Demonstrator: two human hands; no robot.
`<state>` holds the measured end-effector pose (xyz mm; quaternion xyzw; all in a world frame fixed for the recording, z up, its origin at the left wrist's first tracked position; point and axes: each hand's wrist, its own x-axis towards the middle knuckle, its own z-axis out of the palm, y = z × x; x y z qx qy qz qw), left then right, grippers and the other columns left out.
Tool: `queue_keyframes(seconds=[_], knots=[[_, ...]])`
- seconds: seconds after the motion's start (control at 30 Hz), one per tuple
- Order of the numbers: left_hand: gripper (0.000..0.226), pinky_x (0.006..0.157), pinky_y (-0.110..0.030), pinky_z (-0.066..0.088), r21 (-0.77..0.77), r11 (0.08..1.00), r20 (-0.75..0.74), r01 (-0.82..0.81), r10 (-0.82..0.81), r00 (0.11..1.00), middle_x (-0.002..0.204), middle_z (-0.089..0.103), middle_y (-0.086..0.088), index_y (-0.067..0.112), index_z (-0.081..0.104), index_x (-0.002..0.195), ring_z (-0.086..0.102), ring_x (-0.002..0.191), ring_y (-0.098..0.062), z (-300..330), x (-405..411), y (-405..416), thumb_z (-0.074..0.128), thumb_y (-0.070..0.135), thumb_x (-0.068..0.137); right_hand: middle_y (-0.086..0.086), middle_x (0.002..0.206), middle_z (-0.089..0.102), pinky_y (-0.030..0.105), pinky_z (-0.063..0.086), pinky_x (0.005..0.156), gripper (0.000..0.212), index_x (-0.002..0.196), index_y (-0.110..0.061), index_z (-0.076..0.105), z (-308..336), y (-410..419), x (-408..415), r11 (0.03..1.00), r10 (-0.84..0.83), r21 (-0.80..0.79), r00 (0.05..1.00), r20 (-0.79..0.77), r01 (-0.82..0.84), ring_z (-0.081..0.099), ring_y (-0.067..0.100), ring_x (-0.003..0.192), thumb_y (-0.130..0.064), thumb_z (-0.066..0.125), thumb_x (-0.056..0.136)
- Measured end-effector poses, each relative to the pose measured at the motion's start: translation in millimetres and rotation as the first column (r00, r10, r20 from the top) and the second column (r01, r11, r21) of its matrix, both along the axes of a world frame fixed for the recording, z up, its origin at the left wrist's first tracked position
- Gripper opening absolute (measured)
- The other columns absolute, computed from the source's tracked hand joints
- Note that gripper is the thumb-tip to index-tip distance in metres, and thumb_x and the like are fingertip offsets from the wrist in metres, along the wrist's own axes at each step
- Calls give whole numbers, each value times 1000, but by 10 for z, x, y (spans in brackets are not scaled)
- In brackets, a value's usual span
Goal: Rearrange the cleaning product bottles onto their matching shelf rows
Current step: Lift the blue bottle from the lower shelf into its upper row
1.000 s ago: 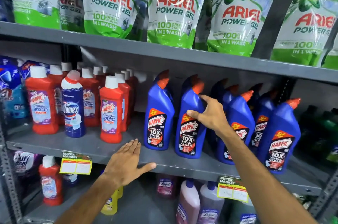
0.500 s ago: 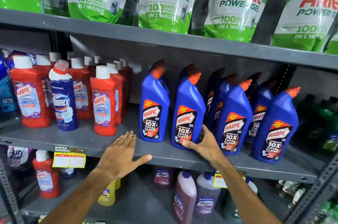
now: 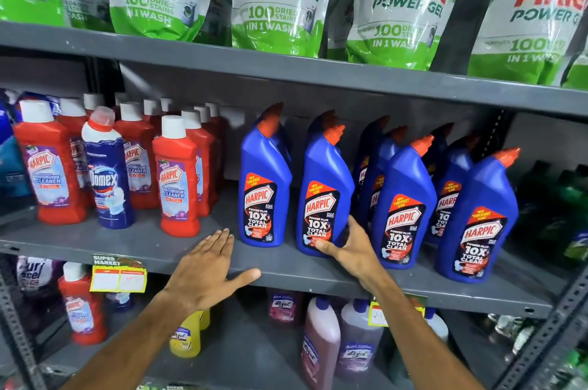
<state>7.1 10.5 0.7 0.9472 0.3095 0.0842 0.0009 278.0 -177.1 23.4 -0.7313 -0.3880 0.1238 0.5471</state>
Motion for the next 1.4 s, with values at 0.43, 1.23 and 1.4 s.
queue_keyframes(seconds=[0.43, 1.23, 1.4], knots=[[121, 127, -33, 4, -42, 999, -44, -8, 6, 999, 175, 2, -7, 11, 3, 165, 3, 161, -19, 116, -15, -82, 11, 98, 81, -11, 122, 76, 37, 58, 101, 80, 135, -29, 57, -9, 11, 17, 1000, 17, 13, 1000, -25, -17, 71, 8, 114, -29, 101, 67], [117, 130, -38, 3, 98, 995, 185, 19, -37, 982, 174, 11, -14, 4, 11, 164, 7, 161, -24, -116, -125, -238, 15, 93, 88, -3, 155, 56, 34, 47, 117, 98, 162, -14, 36, -107, -319, -370, 972, -201, 158, 967, 154, 177, 55, 11, 140, -27, 91, 82], [104, 131, -45, 4, 212, 975, 341, 63, -134, 931, 175, -1, -16, 4, 3, 164, 0, 161, -31, -735, -324, -533, 39, 74, 97, 0, 153, 58, 31, 41, 119, 62, 151, -15, 54, -632, -609, -853, 949, -276, 264, 857, 435, 172, 51, 15, 143, -15, 79, 94]])
